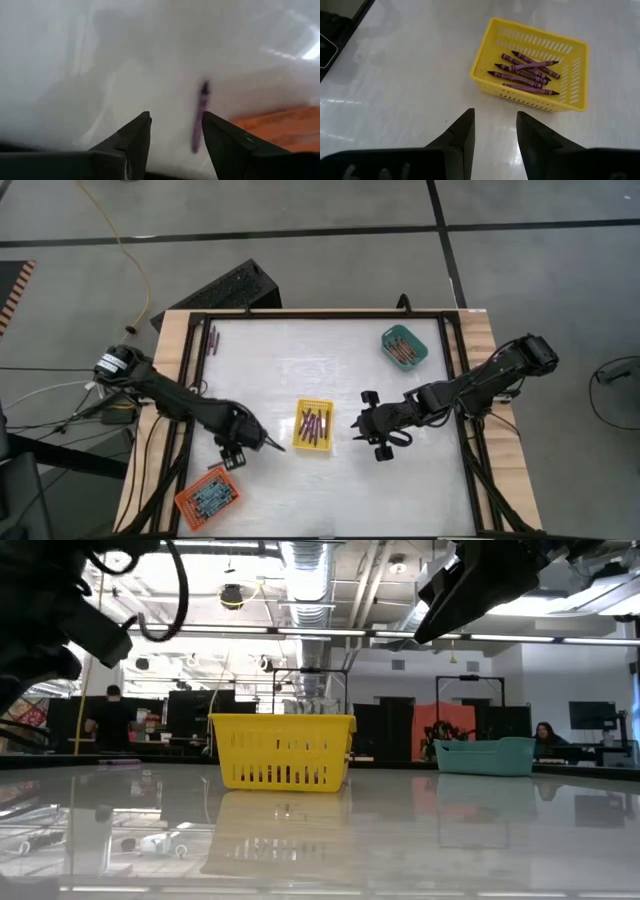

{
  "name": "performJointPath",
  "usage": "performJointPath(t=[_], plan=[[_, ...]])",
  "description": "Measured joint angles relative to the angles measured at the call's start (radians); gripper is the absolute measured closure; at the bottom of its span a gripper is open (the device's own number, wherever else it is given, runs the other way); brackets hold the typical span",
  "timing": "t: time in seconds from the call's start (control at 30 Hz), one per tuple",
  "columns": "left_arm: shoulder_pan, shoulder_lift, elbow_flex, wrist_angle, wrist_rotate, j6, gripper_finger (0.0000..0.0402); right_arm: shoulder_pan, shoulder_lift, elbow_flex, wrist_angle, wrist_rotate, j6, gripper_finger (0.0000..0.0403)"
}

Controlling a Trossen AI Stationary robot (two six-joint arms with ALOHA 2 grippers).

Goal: Sort crayons
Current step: Put the violet crayon into the yellow basket

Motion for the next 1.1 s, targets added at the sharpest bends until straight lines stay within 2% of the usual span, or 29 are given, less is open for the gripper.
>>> performJointPath(t=[0.23, 0.5, 0.8, 0.9, 1.1], plan=[[-0.101, 0.015, 0.002, 0.19, -0.025, -0.083, 0.0234, 0.0, 0.0, 0.0, -0.001, 0.0, 0.018, 0.0265], [-0.151, 0.189, 0.001, 0.182, 0.09, -0.089, 0.0234, 0.0, 0.0, 0.0, 0.01, 0.002, 0.021, 0.0265], [-0.163, 0.245, 0.046, 0.166, 0.045, -0.076, 0.0238, 0.0, 0.0, 0.0, 0.018, 0.003, 0.021, 0.0265], [-0.159, 0.245, 0.046, 0.159, 0.02, -0.057, 0.0267, 0.0, 0.0, 0.0, 0.031, 0.003, 0.021, 0.0265], [-0.13, 0.245, 0.046, 0.145, -0.016, 0.073, 0.0385, 0.0, 0.0, 0.0, 0.048, 0.004, 0.02, 0.0265]])
